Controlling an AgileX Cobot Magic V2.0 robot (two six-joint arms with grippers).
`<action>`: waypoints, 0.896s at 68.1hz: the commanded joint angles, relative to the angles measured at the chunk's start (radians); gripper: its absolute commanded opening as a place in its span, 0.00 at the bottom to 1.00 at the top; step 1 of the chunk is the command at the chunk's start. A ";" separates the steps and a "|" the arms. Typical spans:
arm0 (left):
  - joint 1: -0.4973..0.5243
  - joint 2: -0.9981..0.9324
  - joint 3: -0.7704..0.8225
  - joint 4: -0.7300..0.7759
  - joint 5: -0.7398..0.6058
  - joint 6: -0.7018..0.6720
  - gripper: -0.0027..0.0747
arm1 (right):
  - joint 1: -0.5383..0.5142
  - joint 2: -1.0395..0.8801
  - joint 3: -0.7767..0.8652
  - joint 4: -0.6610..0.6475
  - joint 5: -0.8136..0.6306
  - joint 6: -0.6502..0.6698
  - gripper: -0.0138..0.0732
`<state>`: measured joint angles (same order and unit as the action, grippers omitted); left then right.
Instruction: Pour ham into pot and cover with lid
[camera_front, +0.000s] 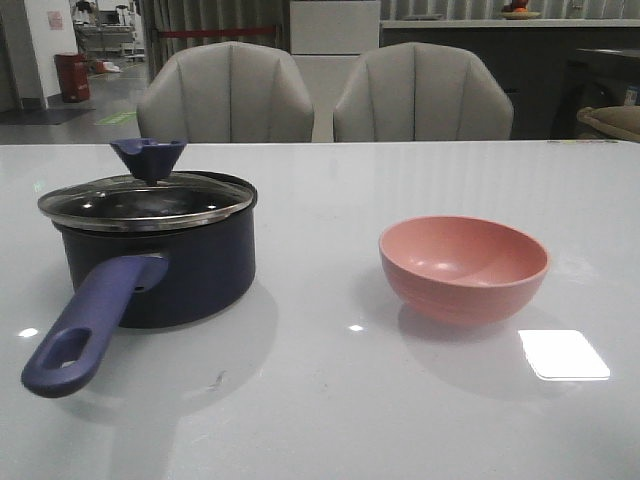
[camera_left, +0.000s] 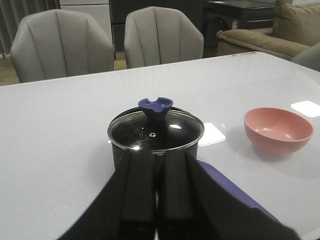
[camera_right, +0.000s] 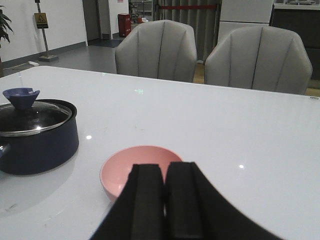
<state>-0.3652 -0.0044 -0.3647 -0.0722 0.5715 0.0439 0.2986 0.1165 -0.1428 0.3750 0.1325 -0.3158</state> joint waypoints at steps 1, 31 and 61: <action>-0.006 0.021 -0.027 -0.010 -0.087 -0.001 0.18 | 0.000 0.011 -0.025 0.001 -0.081 -0.010 0.34; 0.238 0.023 0.281 0.058 -0.541 -0.001 0.18 | 0.000 0.011 -0.025 0.001 -0.081 -0.010 0.34; 0.327 -0.020 0.389 0.047 -0.700 -0.109 0.18 | 0.000 0.011 -0.025 0.001 -0.081 -0.010 0.34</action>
<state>-0.0392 -0.0049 0.0052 -0.0317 -0.0450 -0.0147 0.2986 0.1165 -0.1428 0.3750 0.1325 -0.3158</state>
